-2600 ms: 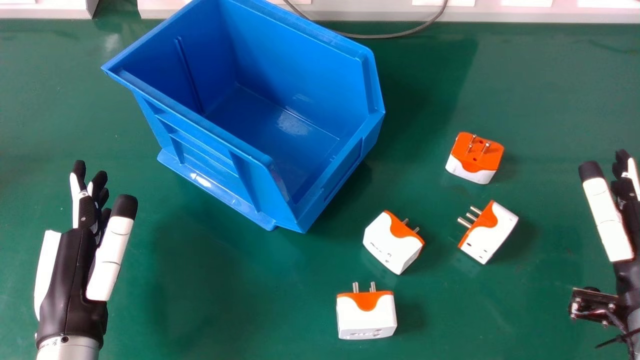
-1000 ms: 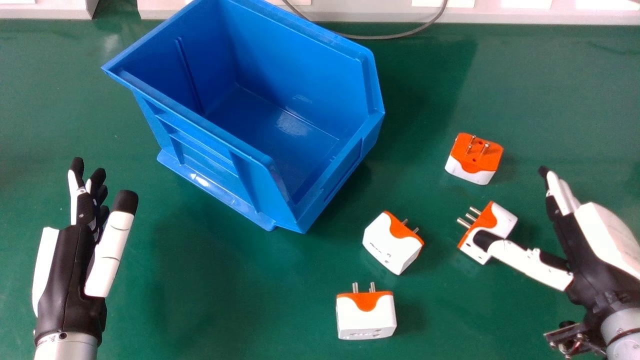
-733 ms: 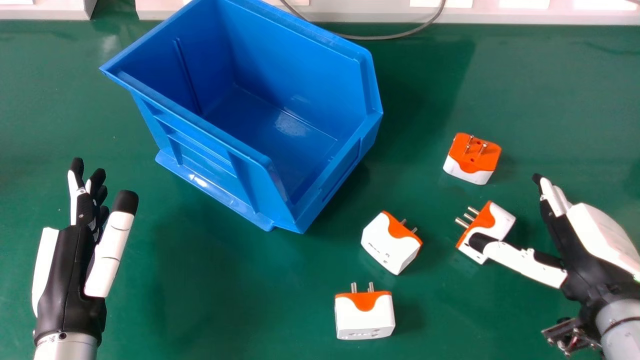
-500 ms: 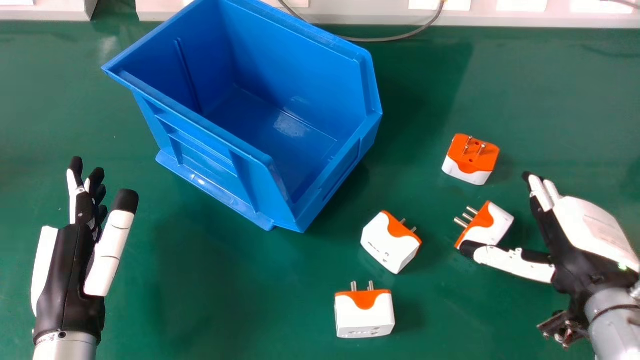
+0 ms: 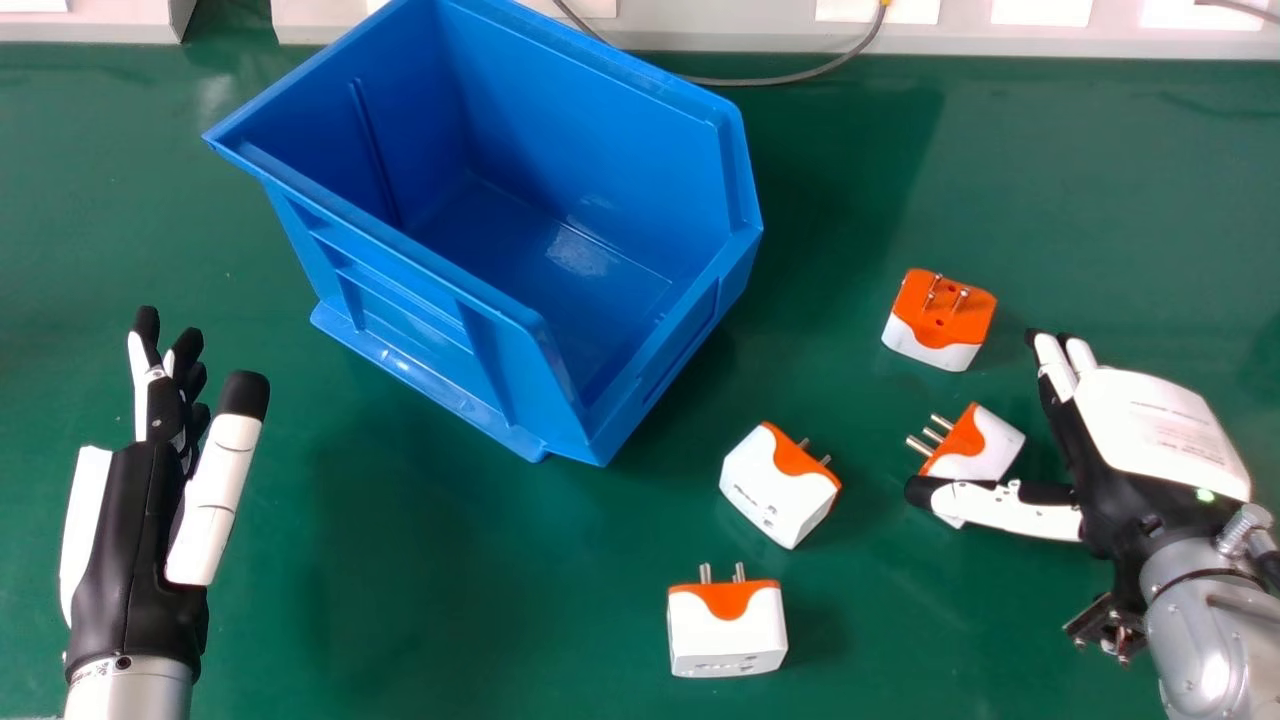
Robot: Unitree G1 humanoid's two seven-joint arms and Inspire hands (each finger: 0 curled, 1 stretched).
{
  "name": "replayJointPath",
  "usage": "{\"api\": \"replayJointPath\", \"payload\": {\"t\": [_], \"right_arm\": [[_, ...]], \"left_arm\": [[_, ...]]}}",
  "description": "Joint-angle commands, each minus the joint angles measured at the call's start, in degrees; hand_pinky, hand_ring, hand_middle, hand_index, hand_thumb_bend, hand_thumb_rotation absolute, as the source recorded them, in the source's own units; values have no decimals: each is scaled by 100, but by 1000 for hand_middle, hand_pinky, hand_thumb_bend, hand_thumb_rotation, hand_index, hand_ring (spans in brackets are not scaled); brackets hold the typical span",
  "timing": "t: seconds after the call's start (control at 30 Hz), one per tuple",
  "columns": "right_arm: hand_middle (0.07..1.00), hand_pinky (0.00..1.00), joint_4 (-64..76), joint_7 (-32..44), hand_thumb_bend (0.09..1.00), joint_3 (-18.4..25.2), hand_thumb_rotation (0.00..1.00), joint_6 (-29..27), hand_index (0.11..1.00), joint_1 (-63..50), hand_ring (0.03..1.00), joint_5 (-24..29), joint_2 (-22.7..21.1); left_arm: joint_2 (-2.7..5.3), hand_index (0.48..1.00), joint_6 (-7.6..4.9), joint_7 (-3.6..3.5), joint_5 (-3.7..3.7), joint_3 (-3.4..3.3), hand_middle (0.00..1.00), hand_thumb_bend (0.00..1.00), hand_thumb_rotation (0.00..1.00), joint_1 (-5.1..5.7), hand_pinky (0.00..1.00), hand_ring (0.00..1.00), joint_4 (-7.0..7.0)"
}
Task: Pick all objects and put in blue box
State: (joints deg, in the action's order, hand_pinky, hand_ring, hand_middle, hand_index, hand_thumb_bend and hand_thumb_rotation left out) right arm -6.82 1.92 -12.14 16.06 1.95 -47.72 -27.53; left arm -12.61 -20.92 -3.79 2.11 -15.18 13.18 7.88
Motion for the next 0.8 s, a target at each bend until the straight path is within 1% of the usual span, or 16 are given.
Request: {"api": "replayJointPath", "payload": {"t": [0.0, 0.1, 0.3, 0.5, 0.6, 0.73, 0.77], "right_arm": [[1000, 846, -154, 212, 611, -184, 777, 41, 976, -128, 948, 72, 26], [1000, 847, -224, 230, 606, -287, 767, 35, 976, -95, 949, 32, 9], [1000, 835, -296, 342, 607, -514, 766, 84, 975, -23, 947, -45, -63], [1000, 831, -189, 556, 595, -627, 748, 300, 975, -6, 944, -119, -54], [1000, 831, -43, 663, 587, -656, 663, 423, 973, -45, 940, -144, -59], [1000, 830, 105, 768, 587, -702, 598, 592, 965, -66, 939, -181, -45], [1000, 830, 158, 805, 587, -717, 598, 648, 965, -75, 939, -194, -40]], "left_arm": [[-80, 1000, -62, 30, -26, -67, 1000, 825, 936, -27, 1000, 1000, -53], [-84, 1000, -45, 20, -7, -72, 1000, 830, 939, -27, 1000, 1000, -62], [-88, 1000, -12, 29, -17, -72, 1000, 840, 942, -12, 1000, 1000, -97], [-85, 1000, -3, 11, 13, -80, 1000, 843, 944, 7, 1000, 1000, -132], [-95, 1000, -43, -6, 30, -90, 1000, 832, 944, -5, 1000, 1000, -103], [-106, 1000, -71, -29, 36, -107, 1000, 832, 945, -9, 1000, 1000, -85], [-110, 1000, -79, -38, 41, -113, 1000, 832, 945, -9, 1000, 1000, -76]]}}
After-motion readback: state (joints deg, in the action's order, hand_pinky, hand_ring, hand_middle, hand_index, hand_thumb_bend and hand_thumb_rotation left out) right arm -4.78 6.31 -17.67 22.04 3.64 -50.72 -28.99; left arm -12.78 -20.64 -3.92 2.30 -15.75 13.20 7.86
